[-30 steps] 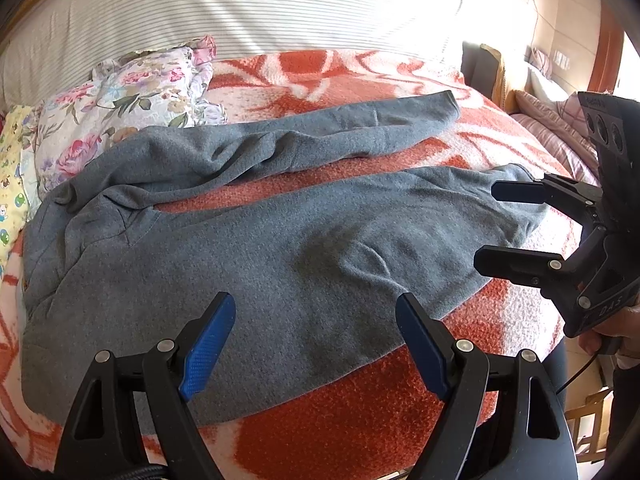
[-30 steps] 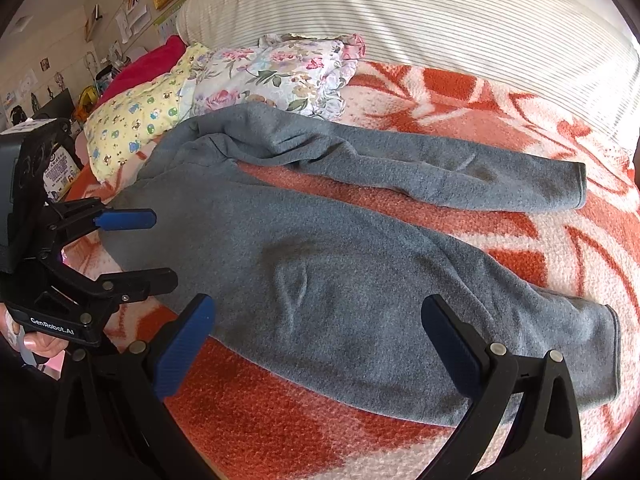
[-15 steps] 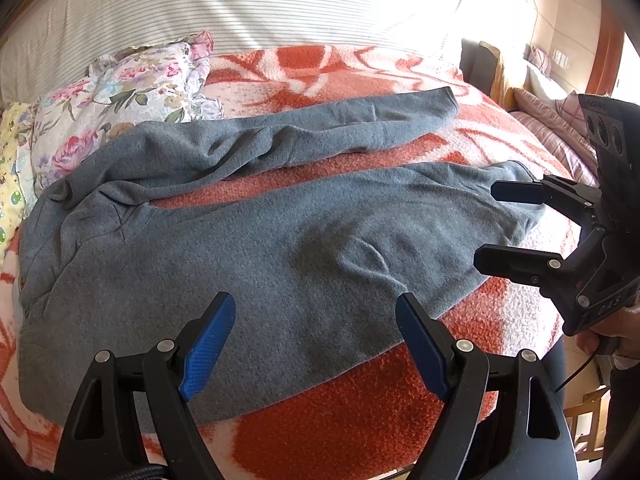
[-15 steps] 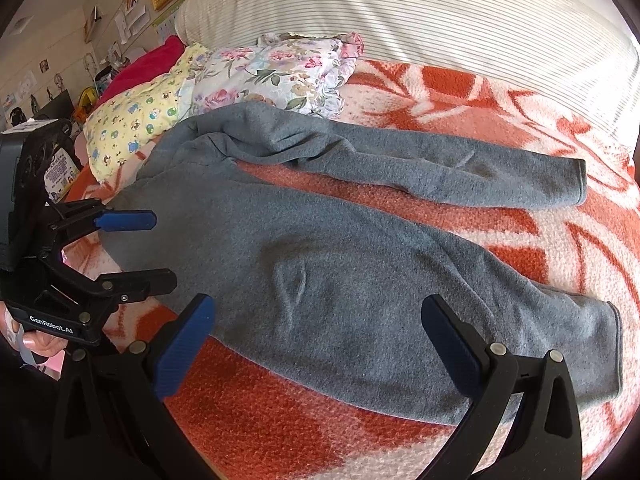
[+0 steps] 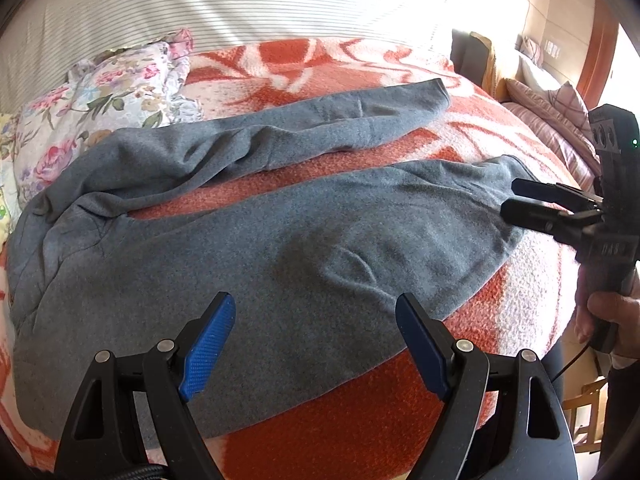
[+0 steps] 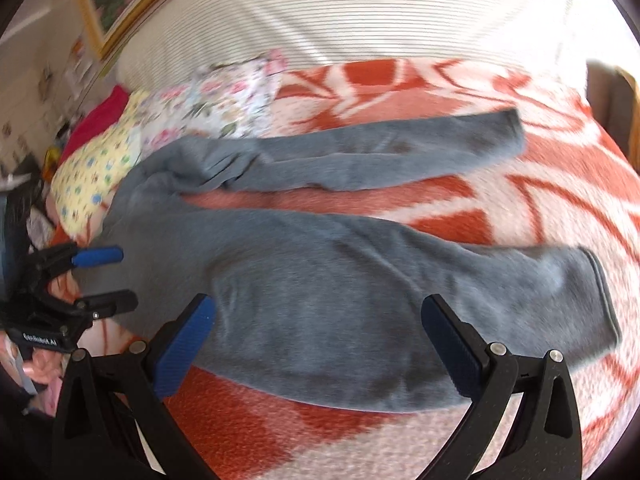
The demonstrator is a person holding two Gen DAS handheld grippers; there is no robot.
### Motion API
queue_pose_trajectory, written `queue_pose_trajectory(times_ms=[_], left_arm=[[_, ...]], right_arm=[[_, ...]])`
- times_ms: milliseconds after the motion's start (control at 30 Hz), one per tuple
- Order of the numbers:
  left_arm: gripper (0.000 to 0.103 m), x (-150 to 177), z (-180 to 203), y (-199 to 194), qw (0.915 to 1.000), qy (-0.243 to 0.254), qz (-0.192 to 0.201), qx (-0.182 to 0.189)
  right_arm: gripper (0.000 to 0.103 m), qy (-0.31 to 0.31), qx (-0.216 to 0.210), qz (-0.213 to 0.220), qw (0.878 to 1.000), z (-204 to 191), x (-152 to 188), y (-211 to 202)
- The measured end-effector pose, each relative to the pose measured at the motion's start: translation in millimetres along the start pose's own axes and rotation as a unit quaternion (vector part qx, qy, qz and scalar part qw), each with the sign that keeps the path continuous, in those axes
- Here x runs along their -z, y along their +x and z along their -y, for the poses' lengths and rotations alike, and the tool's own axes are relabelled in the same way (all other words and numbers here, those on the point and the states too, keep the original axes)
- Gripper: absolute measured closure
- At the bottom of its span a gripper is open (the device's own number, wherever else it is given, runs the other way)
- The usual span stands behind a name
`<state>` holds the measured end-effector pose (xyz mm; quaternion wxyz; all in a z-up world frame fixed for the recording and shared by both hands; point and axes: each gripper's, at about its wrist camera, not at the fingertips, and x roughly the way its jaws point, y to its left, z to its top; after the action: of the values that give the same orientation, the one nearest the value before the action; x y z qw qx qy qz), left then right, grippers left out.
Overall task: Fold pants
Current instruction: 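Grasp the grey pants leg cuff with the right gripper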
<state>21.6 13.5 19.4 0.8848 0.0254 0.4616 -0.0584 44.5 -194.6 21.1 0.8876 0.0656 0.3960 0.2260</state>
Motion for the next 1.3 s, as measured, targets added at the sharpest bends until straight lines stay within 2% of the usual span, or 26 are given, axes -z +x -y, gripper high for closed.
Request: queue_pose_trajectory(times_ms=[233, 400, 567, 733, 767, 867, 900, 1000, 1067, 1200, 1300], left_arm=[[0.020, -10.3, 8.3, 11.4, 0.9999, 0.011, -0.008, 0.008], [0.020, -22.2, 8.4, 19.4, 0.9997, 0.020, -0.007, 0.008], [0.020, -44.8, -0.2, 30.0, 0.9996, 0.027, -0.005, 0.009], [0.020, -76.8, -11.3, 43.5, 0.9993, 0.034, -0.005, 0.018], [0.020, -86.5, -13.3, 47.1, 0.9991, 0.036, -0.003, 0.020], [0.020, -112.5, -18.3, 60.8, 0.9989, 0.043, 0.000, 0.018], [0.020, -121.2, -19.9, 66.3, 0.9988, 0.047, 0.001, 0.014], [0.020, -146.0, -26.2, 82.0, 0.9985, 0.054, 0.002, 0.007], [0.020, -161.5, -34.0, 94.2, 0.9985, 0.055, 0.002, 0.005], [0.020, -187.3, -46.5, 119.2, 0.9981, 0.061, -0.005, 0.009], [0.020, -204.2, -54.0, 139.6, 0.9969, 0.076, -0.014, 0.012]], right_arm=[[0.000, 0.024, 0.039, 0.021, 0.999, 29.7, 0.2, -17.2], [0.000, 0.020, 0.084, 0.021, 0.996, 46.8, -15.2, -16.8], [0.000, 0.014, 0.099, 0.033, 0.994, 58.7, -38.1, -15.9], [0.000, 0.012, 0.087, 0.092, 0.992, 59.8, -62.4, -33.0], [0.000, 0.016, 0.075, 0.101, 0.992, 62.1, -69.6, -35.5], [0.000, 0.072, 0.019, 0.078, 0.994, 84.4, -90.7, -24.3], [0.000, 0.089, 0.008, 0.083, 0.993, 93.7, -96.8, -21.5], [0.000, 0.081, 0.033, 0.096, 0.992, 112.4, -116.1, -12.5], [0.000, 0.083, 0.027, 0.081, 0.993, 126.4, -128.5, -1.2], [0.001, 0.095, 0.065, 0.045, 0.992, 165.9, -150.9, 34.9], [0.007, 0.099, 0.085, 0.030, 0.991, 191.0, -160.6, 53.5]])
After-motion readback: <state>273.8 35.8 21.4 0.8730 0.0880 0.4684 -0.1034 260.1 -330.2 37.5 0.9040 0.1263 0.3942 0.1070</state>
